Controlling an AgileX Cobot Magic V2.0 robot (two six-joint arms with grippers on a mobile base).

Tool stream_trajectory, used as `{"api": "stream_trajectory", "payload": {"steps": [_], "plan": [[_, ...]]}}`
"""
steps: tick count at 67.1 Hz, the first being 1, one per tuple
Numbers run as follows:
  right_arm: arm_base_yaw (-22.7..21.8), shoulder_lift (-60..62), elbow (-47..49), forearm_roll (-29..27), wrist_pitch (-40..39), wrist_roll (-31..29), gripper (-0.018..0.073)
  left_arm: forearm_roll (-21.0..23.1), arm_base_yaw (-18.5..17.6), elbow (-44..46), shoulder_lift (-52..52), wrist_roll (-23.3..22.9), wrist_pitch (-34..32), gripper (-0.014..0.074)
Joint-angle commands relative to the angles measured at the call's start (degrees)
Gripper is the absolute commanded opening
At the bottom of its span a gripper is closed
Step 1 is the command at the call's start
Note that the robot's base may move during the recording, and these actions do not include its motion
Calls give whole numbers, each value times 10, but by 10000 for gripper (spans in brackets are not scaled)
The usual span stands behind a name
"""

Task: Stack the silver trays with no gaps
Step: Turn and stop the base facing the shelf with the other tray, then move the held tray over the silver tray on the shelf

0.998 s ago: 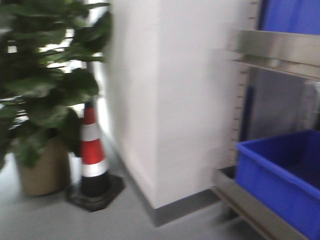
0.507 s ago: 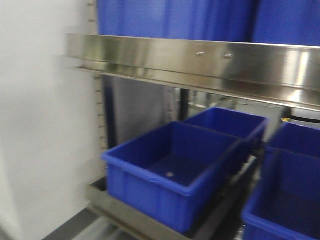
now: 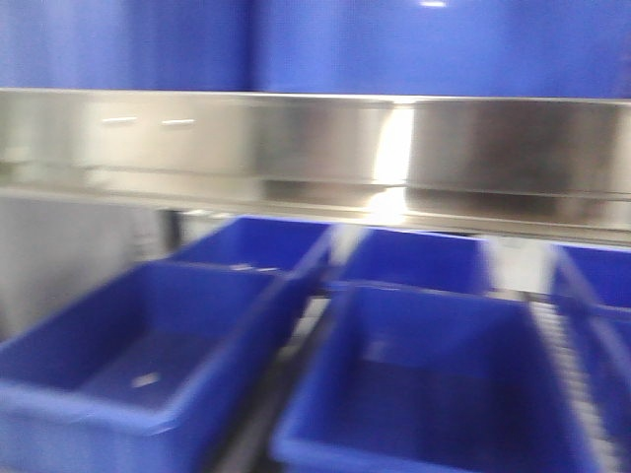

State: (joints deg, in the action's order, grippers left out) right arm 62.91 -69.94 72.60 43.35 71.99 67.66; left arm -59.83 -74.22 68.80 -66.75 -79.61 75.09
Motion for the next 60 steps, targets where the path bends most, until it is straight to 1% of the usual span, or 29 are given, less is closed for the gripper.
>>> {"api": "stream_trajectory", "payload": {"steps": [1,60], "plan": [[8,-1,4,-4,-311,-1,-21,-12,-8,4,-5,2,-51,-16],[8,-1,4,-4,-311,-1,-21,-12,-8,4,-5,2,-51,-16]]}}
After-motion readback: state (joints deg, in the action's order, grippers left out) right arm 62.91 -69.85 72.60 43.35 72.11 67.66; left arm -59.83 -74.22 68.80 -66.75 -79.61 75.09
